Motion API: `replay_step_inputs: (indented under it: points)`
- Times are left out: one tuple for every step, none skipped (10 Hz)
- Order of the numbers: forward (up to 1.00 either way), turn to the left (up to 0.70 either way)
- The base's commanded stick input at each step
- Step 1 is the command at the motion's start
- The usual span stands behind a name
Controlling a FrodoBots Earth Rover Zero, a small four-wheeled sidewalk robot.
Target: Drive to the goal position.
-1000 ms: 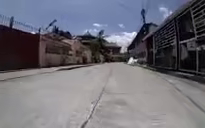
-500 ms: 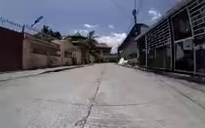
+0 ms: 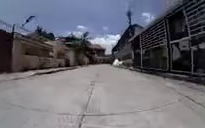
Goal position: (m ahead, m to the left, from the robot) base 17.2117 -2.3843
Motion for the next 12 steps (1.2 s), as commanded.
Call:
replay_step_inputs:
  points:
    - [1.00, 0.13]
    - [1.00, 0.13]
    - [1.00, 0.13]
    - [1.00, 0.13]
    - [1.00, 0.13]
    - [1.00, 0.13]
    - [1.00, 0.13]
    - [1.00, 0.13]
    - [1.00, 0.13]
    - [1.00, 0.13]
    - [1.00, 0.07]
    - [1.00, 0.00]
